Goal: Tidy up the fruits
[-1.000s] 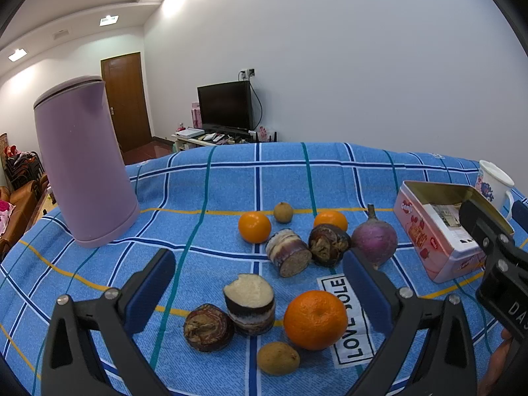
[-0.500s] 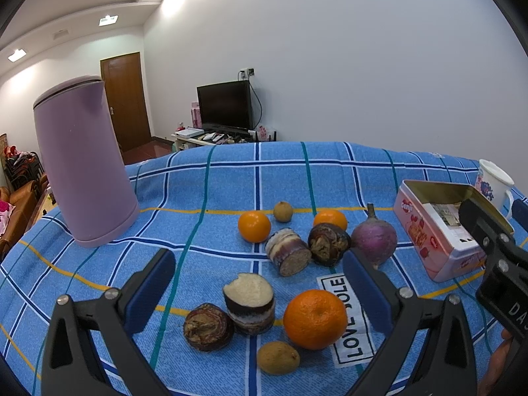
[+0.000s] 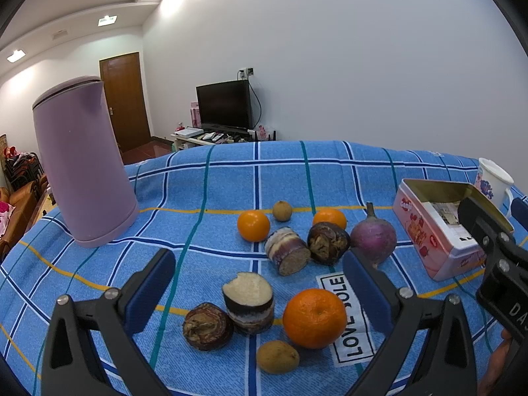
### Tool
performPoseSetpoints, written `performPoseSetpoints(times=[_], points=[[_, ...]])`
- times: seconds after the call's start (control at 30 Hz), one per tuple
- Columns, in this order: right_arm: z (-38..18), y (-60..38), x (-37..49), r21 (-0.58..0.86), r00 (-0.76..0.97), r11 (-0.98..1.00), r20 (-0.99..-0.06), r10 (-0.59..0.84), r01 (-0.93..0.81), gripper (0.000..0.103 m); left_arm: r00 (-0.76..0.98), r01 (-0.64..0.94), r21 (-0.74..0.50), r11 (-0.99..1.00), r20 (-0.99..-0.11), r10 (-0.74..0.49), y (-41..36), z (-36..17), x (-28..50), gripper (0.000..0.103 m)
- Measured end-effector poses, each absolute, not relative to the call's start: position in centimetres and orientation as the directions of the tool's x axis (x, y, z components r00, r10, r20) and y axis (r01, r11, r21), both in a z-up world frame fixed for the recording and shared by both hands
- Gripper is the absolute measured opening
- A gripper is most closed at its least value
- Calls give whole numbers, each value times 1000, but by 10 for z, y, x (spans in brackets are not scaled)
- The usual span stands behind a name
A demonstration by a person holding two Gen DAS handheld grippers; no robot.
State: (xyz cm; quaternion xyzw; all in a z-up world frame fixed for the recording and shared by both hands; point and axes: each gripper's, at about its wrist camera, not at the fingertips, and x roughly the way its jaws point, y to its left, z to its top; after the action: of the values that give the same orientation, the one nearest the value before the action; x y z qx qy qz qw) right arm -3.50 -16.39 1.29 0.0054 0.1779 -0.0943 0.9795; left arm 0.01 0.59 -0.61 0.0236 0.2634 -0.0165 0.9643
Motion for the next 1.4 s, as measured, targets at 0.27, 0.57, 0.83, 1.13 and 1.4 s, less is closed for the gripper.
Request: performPoseSetpoints(times=[0.27,0.57,0.83,1.13,1.4], points=[[13,-165,-34,-23,919,983,-352,-178,182,102,861,46,36,998,-508,-21,6,-6,0,103],[11,-164,-34,-8,920,988,-363,-145,153,102,861,24,96,995,-508,28,21,-1,9,103],[1,-143,-23,41,876,996,-473,89,-79,64,873,-154,117,981,-448,190,79,14,17,103],[-25,-108,8,236,684,920,-616,391,-314,63,823,-123,64,990,-551,138,103,10,30,103],[-46,-82,37,321,559,878,-681,474,-354,53,806,-31,11,999,-592,32,100,5,35,103]])
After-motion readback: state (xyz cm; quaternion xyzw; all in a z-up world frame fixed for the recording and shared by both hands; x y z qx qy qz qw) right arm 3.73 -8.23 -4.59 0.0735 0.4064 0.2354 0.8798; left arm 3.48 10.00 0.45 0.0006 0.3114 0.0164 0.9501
